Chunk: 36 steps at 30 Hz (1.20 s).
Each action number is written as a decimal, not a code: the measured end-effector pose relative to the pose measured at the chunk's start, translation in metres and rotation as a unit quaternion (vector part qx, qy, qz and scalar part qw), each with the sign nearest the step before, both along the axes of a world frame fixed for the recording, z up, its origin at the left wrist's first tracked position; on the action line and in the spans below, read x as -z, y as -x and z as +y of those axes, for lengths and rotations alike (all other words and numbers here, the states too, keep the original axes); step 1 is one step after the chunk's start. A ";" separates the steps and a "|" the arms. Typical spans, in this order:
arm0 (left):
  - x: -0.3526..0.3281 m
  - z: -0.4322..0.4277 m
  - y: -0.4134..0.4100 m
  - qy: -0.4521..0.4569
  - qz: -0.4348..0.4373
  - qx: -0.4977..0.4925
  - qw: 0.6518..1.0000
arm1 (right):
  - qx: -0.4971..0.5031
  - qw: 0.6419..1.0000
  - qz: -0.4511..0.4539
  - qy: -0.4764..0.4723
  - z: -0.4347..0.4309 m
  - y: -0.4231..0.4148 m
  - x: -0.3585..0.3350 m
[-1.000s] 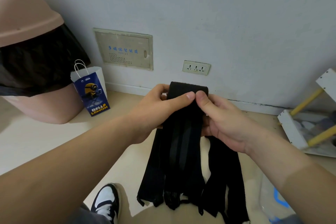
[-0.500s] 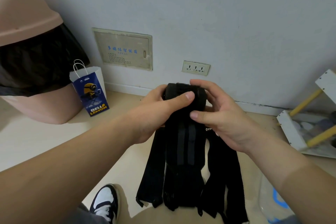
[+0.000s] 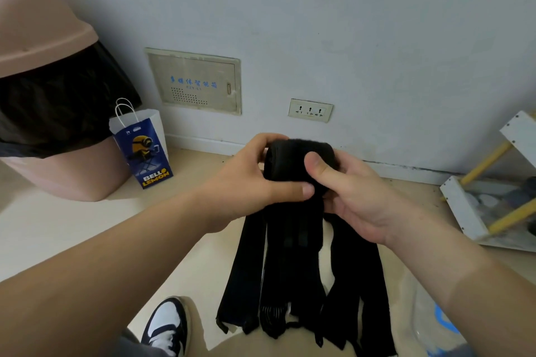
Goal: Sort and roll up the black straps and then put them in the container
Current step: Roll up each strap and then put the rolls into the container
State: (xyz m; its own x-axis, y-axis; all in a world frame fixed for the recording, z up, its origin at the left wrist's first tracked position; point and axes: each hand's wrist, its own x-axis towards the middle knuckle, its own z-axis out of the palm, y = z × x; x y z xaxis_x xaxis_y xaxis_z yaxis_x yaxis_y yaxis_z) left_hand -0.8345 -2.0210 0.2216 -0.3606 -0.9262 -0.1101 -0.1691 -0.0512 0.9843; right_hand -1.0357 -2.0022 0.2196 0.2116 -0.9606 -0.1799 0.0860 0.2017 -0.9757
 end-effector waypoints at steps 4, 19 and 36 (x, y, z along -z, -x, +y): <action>-0.007 0.006 0.011 -0.086 0.018 -0.043 0.995 | 0.018 0.999 0.018 0.031 0.002 -0.006 0.004; -0.015 0.012 0.038 -0.083 0.044 -0.128 0.987 | 0.015 0.999 -0.019 0.028 0.015 -0.017 -0.011; -0.013 0.008 0.021 -0.226 0.063 -0.038 0.971 | 0.055 0.994 0.028 0.087 0.001 -0.013 -0.001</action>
